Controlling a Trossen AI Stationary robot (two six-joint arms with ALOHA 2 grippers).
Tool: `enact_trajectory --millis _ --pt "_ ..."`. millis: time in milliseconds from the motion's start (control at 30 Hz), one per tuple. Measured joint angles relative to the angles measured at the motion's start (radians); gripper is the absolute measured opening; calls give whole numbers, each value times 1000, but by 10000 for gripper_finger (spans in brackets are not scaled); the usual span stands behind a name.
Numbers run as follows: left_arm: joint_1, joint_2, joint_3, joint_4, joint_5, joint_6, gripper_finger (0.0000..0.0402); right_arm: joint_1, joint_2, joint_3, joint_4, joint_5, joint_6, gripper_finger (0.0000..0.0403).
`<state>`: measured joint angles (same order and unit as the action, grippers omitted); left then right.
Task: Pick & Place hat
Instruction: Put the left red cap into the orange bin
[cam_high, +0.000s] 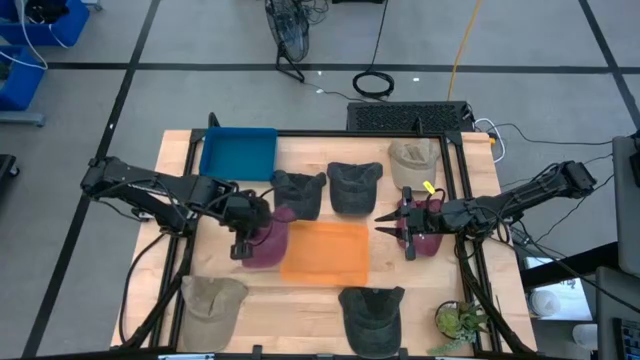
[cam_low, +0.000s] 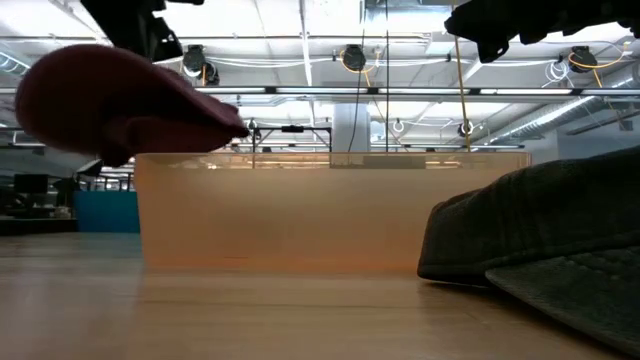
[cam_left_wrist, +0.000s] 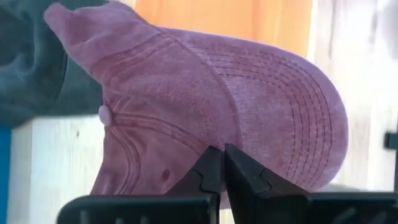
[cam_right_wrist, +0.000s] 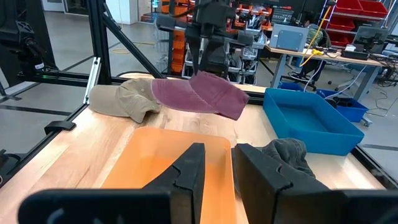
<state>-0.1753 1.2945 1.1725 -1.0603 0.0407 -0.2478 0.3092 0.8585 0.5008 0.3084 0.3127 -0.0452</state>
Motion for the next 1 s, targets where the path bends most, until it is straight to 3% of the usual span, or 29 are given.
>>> enact_trajectory --millis 233,433,1000 --pt "0 0 0 27 -28 3 7 0 0 0 0 0 0 75" --pt "0 9 0 183 -74 -37 18 0 0 0 0 0 0 75" --pt "6 222 0 514 -68 -2 14 0 0 0 -1 0 0 75"
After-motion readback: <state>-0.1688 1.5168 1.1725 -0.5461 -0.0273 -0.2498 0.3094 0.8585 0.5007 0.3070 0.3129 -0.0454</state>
